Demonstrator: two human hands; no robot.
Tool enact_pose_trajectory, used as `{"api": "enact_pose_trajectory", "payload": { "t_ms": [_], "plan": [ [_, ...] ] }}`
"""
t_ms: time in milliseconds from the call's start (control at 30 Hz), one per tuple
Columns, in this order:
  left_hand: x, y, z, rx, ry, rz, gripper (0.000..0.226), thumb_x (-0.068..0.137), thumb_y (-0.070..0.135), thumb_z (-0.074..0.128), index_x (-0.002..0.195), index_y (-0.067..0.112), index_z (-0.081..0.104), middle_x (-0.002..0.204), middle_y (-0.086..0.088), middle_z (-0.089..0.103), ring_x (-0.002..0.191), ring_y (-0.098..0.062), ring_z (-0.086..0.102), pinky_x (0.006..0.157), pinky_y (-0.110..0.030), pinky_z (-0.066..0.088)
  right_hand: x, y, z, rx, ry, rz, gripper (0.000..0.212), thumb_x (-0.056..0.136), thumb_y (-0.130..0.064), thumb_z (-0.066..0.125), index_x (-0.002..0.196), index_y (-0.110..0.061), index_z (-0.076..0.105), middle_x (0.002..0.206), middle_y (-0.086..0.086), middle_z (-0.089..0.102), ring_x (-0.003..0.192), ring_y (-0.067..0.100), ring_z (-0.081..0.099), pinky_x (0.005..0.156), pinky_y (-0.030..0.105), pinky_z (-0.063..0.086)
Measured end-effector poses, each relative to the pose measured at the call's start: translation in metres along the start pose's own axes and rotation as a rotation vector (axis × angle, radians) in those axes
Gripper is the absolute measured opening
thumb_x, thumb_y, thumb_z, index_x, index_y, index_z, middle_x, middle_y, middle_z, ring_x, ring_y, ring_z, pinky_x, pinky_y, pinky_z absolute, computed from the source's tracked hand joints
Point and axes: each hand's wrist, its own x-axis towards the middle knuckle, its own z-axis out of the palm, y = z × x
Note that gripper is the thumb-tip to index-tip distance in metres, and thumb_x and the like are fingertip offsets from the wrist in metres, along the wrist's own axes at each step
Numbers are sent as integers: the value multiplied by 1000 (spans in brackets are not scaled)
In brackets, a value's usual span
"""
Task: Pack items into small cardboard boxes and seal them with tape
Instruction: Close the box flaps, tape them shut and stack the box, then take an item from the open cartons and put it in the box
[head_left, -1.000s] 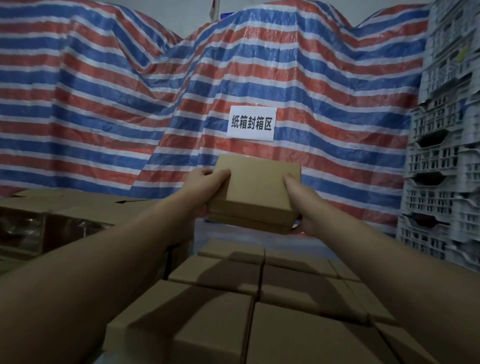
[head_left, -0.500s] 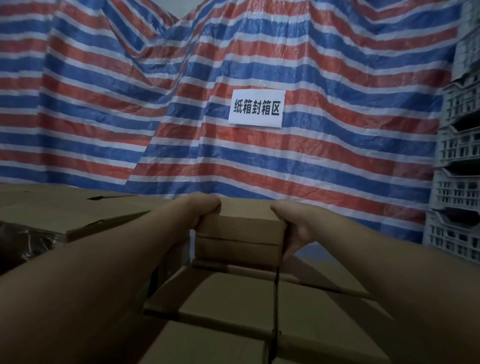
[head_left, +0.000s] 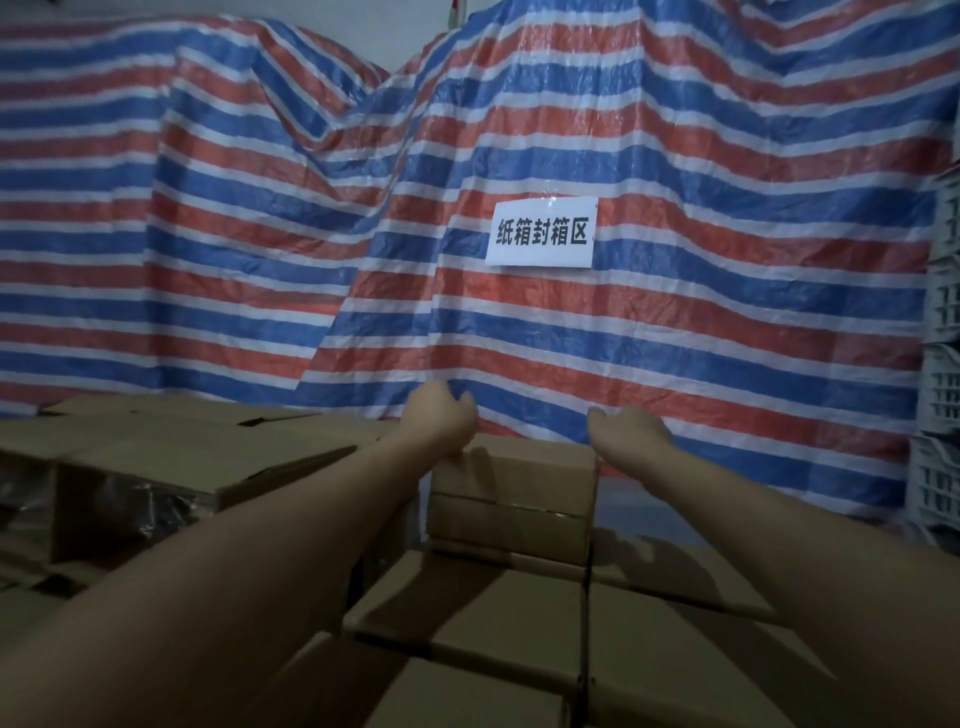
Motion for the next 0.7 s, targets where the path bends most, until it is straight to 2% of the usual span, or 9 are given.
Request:
{"api": "enact_pose_trajectory", "payload": {
  "t_ms": [67, 100, 267, 333, 400, 467, 567, 633, 700],
  "plan": [
    [-14, 10, -15, -9, 87, 165, 20, 100, 30, 50, 94, 16, 62, 87, -3, 66, 80, -16, 67, 74, -37, 59, -6, -5, -13, -14, 86, -169, 24, 103, -25, 43, 91, -8, 53, 78, 6, 50, 65, 18, 45, 54, 29, 33],
    [-22, 15, -24, -4, 111, 208, 23, 100, 32, 50, 88, 18, 63, 81, -1, 66, 73, -14, 67, 69, -34, 59, -12, -11, -21, 1, 105, -220, 24, 101, -20, 44, 79, -10, 49, 74, 8, 49, 63, 19, 45, 53, 29, 31],
    [-61, 38, -80, 30, 121, 319, 52, 101, 49, 42, 65, 17, 62, 50, 8, 61, 44, -3, 60, 45, -25, 48, -57, -61, -44, 42, 42, -376, 55, 104, -21, 44, 50, -10, 42, 41, 9, 52, 40, 14, 63, 50, 25, 39],
    [-75, 44, -110, 58, 154, 349, 56, 102, 49, 40, 58, 18, 56, 40, 11, 52, 37, -2, 52, 43, -22, 36, -79, -88, -46, 50, 11, -427, 61, 107, -30, 42, 49, -11, 42, 34, 3, 46, 38, 13, 62, 51, 25, 39],
    [-85, 46, -144, 76, 193, 357, 51, 103, 46, 41, 60, 20, 53, 44, 8, 49, 40, -6, 48, 45, -22, 34, -99, -117, -46, 76, 13, -512, 58, 107, -31, 44, 53, -11, 42, 40, 3, 47, 46, 19, 65, 54, 28, 44],
    [-92, 45, -181, 141, 218, 377, 41, 104, 39, 42, 71, 17, 55, 60, 2, 53, 54, -12, 51, 50, -28, 39, -117, -147, -44, 122, 9, -587, 41, 105, -24, 50, 67, -11, 45, 60, 6, 51, 66, 31, 64, 62, 35, 50],
    [-98, 32, -235, 283, 232, 391, 18, 102, 27, 49, 96, 13, 58, 86, -3, 59, 78, -20, 58, 68, -38, 52, -141, -183, -33, 176, -96, -632, 13, 99, -8, 56, 93, -16, 49, 87, 9, 59, 71, 25, 59, 57, 32, 49],
    [-102, 17, -266, 313, 232, 376, 14, 102, 21, 50, 102, 12, 61, 93, -4, 63, 82, -24, 63, 75, -44, 57, -154, -202, -19, 162, -104, -660, 14, 102, -16, 56, 88, -15, 53, 81, 10, 64, 59, 17, 59, 48, 27, 48],
    [-106, -2, -292, 355, 266, 345, 28, 104, 24, 45, 93, 8, 66, 86, -7, 67, 77, -29, 66, 73, -48, 58, -165, -220, 1, 144, -140, -682, 41, 106, -31, 48, 75, -7, 58, 73, 13, 68, 52, 15, 59, 53, 29, 51]
  ]
}}
